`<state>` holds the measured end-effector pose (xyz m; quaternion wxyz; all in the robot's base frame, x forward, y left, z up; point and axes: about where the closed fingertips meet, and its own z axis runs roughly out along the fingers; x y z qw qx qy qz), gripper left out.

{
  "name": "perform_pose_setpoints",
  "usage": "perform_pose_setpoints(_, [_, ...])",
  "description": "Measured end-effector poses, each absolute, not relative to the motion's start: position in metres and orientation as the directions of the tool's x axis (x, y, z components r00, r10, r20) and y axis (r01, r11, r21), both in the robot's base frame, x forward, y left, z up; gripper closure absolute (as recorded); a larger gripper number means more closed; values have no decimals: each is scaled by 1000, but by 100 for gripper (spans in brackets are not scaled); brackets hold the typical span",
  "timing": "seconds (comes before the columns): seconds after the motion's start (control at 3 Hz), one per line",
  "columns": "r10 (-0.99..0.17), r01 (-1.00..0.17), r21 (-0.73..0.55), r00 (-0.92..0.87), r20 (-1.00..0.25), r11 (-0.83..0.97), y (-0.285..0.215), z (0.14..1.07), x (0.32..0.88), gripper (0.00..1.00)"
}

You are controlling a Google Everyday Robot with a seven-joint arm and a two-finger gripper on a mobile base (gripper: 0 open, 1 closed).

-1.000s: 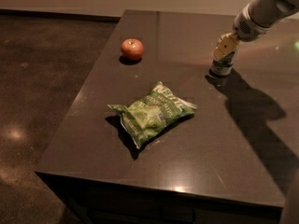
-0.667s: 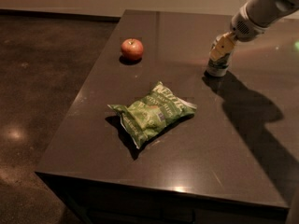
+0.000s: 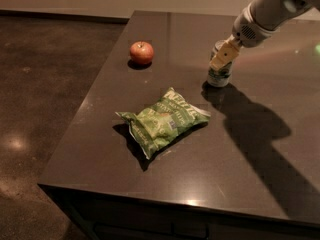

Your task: Move 7up can near green jalapeno chip bag

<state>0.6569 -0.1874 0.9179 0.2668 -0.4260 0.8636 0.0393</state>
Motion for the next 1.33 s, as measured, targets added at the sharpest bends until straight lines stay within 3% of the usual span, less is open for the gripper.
perform_pose_setpoints(0.33, [-756,-815,-148,-432,-492,561,-158,919,635,100])
perform_pose_setpoints(1.33, [-794,-886,-100,-351,-496,454,-126,911,614,34])
